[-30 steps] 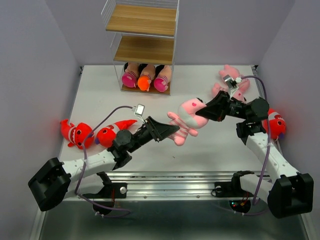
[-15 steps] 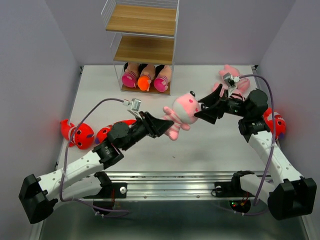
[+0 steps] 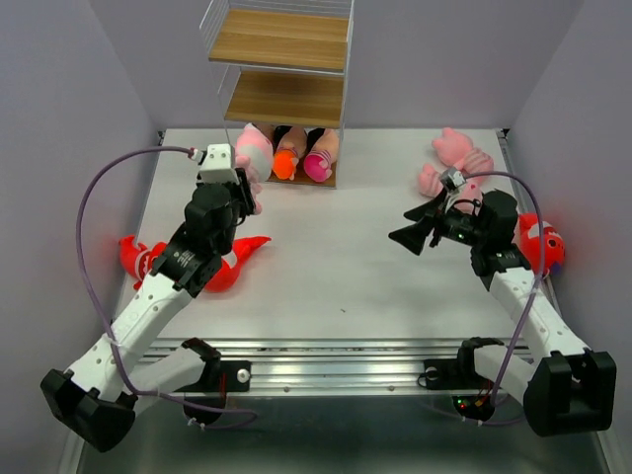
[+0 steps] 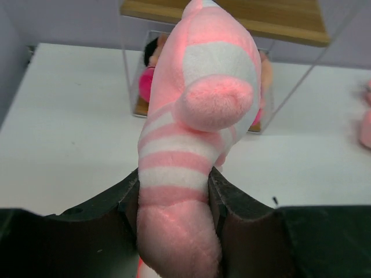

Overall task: Place and organize the stuffed toys onto the shelf
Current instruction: Place the stuffed toy onto shelf

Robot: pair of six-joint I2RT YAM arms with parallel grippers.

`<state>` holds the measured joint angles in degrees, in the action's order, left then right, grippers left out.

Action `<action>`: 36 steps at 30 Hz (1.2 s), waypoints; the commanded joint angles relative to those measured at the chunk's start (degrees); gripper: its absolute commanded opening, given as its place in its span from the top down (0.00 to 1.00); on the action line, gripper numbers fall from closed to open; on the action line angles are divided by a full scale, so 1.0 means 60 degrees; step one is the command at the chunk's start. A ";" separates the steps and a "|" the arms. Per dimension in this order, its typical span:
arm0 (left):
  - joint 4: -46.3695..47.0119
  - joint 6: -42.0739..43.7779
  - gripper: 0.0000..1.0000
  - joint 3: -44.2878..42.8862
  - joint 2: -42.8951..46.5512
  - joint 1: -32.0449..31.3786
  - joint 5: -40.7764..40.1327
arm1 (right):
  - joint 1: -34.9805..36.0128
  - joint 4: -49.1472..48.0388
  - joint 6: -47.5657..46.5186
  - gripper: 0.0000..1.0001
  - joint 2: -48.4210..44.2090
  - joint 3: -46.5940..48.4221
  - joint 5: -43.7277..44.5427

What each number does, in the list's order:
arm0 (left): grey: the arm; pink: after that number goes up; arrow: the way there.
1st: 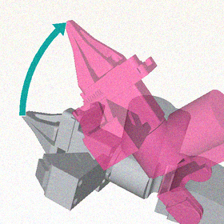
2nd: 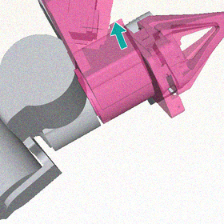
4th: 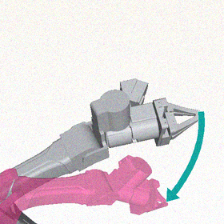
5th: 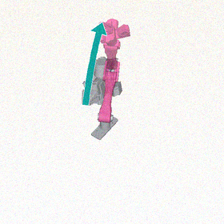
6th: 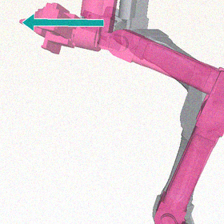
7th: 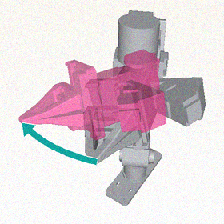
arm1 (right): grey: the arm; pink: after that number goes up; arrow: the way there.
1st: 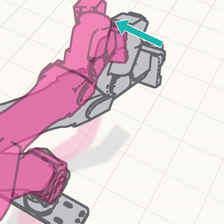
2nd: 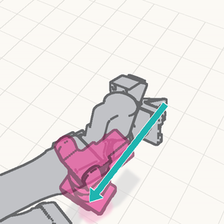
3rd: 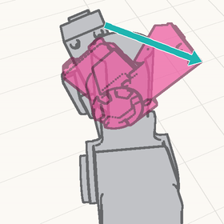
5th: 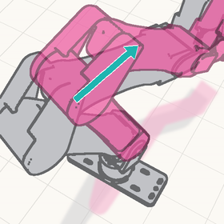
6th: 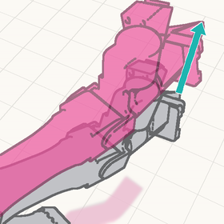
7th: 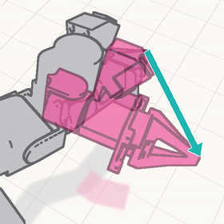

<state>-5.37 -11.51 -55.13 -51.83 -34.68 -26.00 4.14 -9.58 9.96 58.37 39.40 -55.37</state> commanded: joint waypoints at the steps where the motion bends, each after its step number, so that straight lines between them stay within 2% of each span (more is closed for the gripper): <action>1: 0.0758 0.2370 1.00 -0.0829 -0.0573 0.1177 -0.0226 | -0.0133 -0.0028 -0.0868 0.00 -0.0206 -0.0120 -0.0014; 6: 0.2166 0.3001 1.00 -0.1648 -0.1803 0.2773 0.1253 | -0.0134 -0.0014 -0.0883 0.00 -0.0455 -0.0238 -0.0044; 11: 0.2578 0.2856 1.00 -0.2660 -0.3179 0.3625 0.2412 | -0.0134 -0.0014 -0.0898 0.00 -0.0602 -0.0267 -0.0043; 14: 0.2754 0.2724 1.00 -0.3217 -0.3707 0.3859 0.3173 | -0.0222 0.0001 -0.0883 0.00 -0.0602 -0.0253 -0.0073; 18: 0.2652 0.2709 1.00 -0.4007 -0.4470 0.4006 0.3512 | -0.0222 0.0015 -0.0883 0.00 -0.0573 -0.0238 -0.0073; 31: 0.2711 0.2446 1.00 -0.6292 -0.6799 0.4373 0.3835 | -0.0222 0.0015 -0.0883 0.00 -0.0485 -0.0253 -0.0161; 36: 0.2959 0.2211 1.00 -0.6704 -0.7473 0.4446 0.3937 | -0.0222 0.0030 -0.0898 0.00 -0.0412 -0.0238 -0.0161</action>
<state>7.73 3.01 -91.02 -96.49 -8.49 -3.49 3.33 -7.92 5.74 55.86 37.76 -55.77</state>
